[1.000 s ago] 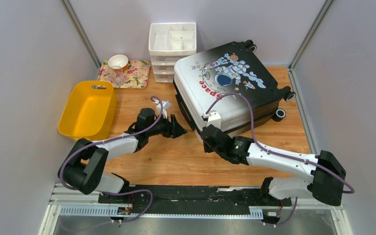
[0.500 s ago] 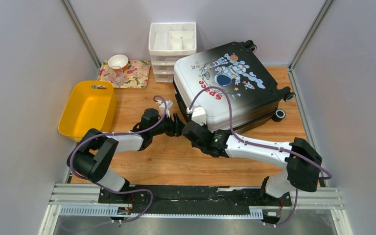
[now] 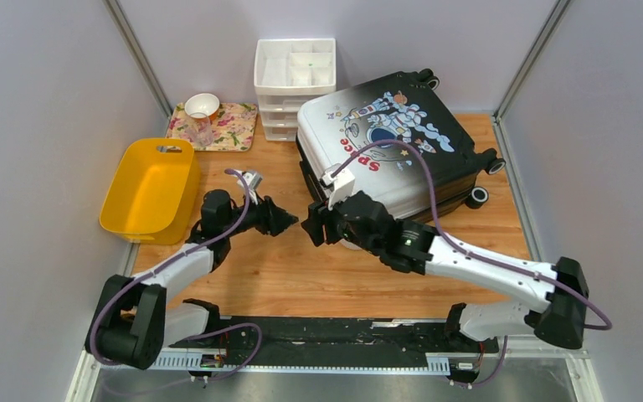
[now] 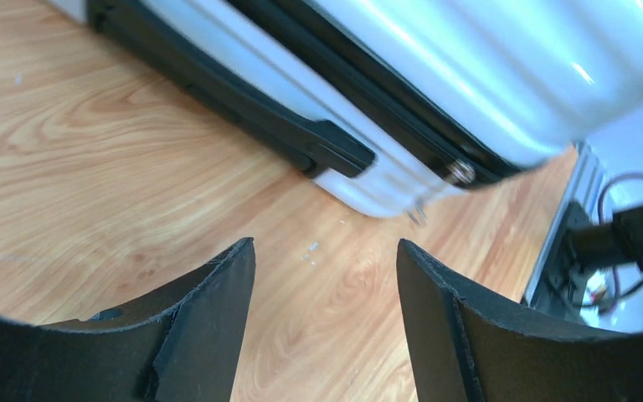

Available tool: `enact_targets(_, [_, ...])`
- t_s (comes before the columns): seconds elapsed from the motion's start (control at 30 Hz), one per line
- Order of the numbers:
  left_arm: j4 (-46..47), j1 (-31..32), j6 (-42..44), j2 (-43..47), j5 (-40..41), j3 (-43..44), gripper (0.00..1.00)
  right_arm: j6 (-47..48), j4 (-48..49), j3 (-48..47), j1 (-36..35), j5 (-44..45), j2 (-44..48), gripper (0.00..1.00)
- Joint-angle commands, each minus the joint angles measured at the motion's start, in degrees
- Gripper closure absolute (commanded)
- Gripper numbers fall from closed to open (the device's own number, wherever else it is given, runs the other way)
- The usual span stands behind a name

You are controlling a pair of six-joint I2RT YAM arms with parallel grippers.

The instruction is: Open, take out, and arrange the luggage

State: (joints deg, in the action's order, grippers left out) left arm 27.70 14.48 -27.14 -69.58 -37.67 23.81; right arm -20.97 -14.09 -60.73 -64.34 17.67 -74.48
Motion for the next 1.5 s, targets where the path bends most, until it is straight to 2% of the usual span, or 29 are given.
enact_targets(0.0, [-3.44, 1.34, 16.55, 5.41, -8.64, -2.89, 0.28, 11.72, 2.58, -0.26, 0.00, -9.32, 7.40, 0.40])
enact_targets(0.07, [-2.93, 3.61, 20.17, 6.12, -8.74, -3.77, 0.28, 16.65, 1.09, -1.75, 1.14, -10.81, 8.47, 0.38])
enact_targets(0.17, [1.81, 7.73, 24.05, 6.74, -6.73, -5.88, 0.30, 17.54, -5.41, -4.74, 7.71, -12.74, 8.04, 0.38])
enact_targets(0.2, [2.09, 9.06, 25.36, 5.96, -5.93, -5.71, 0.31, 17.37, -8.99, -6.40, 12.52, -14.05, 7.25, 0.38])
enact_targets(0.3, [6.83, 11.09, 23.89, 2.02, -5.31, -5.01, 0.32, 18.33, -13.93, -9.66, 21.67, -21.43, 5.93, 0.38])
enact_targets(0.4, [10.78, 11.45, 23.27, -2.29, -6.36, -2.99, 0.33, 22.45, -15.35, -11.51, 26.17, -25.22, 5.49, 0.36])
enact_targets(0.57, [14.21, 12.76, 25.11, -7.23, -8.21, 0.79, 0.33, 22.82, -16.67, -10.56, 29.70, -24.70, 4.25, 0.37])
enact_targets(0.93, [19.31, 18.91, 23.71, -15.23, -5.66, 7.12, 0.34, 18.07, -20.01, -6.51, 37.17, -27.16, 2.14, 0.40])
enact_targets(1.17, [20.37, 21.47, 22.13, -16.55, -3.55, 6.86, 0.43, 18.16, -20.72, -4.58, 38.14, -27.78, 2.67, 0.41])
enact_targets(1.47, [20.29, 23.14, 18.00, -17.17, 0.58, 6.07, 0.66, 18.42, -21.07, -2.56, 38.76, -27.60, 3.11, 0.43])
